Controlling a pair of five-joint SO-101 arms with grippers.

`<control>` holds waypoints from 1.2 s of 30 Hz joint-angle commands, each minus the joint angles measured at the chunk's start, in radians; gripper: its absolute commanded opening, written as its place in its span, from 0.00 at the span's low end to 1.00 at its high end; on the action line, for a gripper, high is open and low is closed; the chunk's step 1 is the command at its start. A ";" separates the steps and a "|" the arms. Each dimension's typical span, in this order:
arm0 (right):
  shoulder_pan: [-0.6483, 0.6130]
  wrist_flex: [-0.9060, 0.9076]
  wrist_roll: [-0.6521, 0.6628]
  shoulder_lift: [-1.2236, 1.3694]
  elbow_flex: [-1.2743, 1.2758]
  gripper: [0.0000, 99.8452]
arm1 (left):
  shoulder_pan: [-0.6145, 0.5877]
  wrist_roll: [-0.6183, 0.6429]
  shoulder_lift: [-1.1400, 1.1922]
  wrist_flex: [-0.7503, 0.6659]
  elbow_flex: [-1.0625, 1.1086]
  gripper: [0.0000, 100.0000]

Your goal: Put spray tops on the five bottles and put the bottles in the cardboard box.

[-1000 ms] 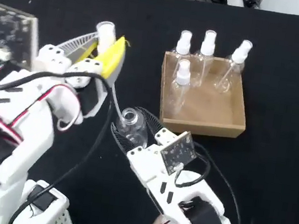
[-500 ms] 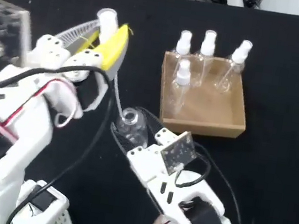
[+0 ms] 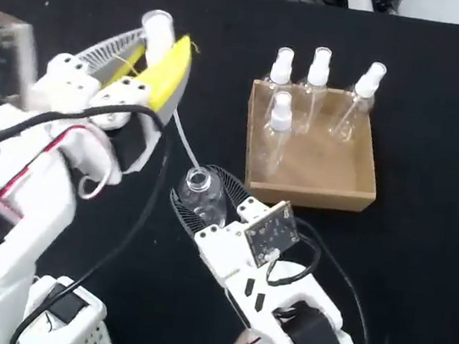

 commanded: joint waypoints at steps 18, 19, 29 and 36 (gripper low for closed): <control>-0.006 -0.020 0.003 -0.022 -0.007 0.01 | 0.171 -0.074 -0.015 0.071 0.170 0.03; -0.006 -0.020 0.003 -0.022 -0.007 0.01 | 0.185 -0.074 -0.015 0.077 0.174 0.03; -0.006 -0.020 0.003 -0.022 -0.007 0.01 | 0.166 -0.072 -0.017 0.146 0.163 0.21; -0.006 -0.008 0.005 -0.022 -0.007 0.01 | 0.097 -0.077 -0.097 0.135 0.163 0.21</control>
